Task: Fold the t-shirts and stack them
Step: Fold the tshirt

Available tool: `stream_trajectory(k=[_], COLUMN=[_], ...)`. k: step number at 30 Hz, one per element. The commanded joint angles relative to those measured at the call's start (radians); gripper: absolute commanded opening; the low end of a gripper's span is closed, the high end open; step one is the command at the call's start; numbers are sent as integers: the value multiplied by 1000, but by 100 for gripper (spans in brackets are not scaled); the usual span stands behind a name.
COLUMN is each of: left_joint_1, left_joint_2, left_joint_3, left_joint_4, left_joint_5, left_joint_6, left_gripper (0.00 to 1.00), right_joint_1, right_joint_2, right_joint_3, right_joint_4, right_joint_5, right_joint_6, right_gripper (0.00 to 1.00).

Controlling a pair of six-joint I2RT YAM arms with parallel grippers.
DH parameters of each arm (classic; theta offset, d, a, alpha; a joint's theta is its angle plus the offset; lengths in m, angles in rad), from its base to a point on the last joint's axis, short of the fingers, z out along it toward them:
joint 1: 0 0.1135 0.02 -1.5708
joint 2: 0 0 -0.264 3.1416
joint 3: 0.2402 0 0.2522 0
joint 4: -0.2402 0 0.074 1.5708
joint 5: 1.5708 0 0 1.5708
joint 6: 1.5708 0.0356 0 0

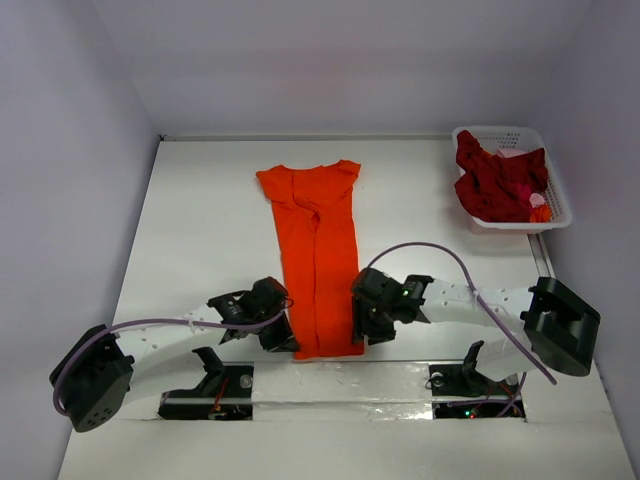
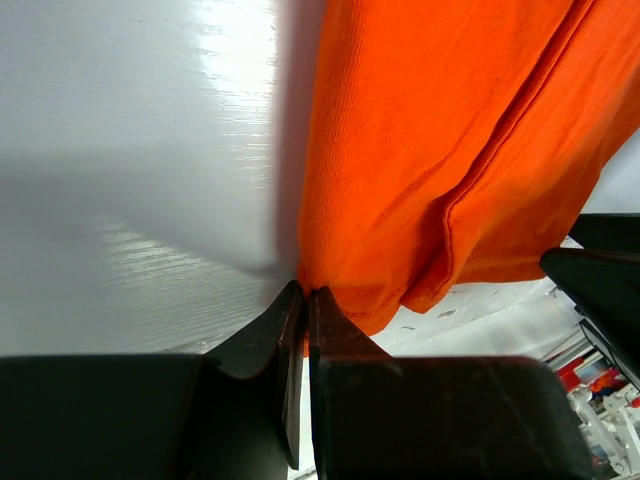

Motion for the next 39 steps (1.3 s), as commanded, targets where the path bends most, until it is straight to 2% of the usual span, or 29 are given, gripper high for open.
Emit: stream_trajectory(k=[1,10,26,39], left_joint_1=[-4,-4,-4,-4], left_joint_2=[-19,-27,-17,-31], left_joint_3=[30,21,28,28], left_joint_4=[-37,-39,-30,-40], left_joint_5=[-17,-17,-17,-11], left_joint_6=[-3,-9,-6,-14], left_gripper=[0,0,0,0], right_joint_1=[17,26,87,87], right_joint_2=[-27,-42,42,77], right_joint_3=[14,-40,-32,-3], right_joint_4=[-8,8,74,67], right_joint_5=[-14,-51,-96,-39], right_joint_6=[-8,0,0,5], right_gripper=[53,51,51,52])
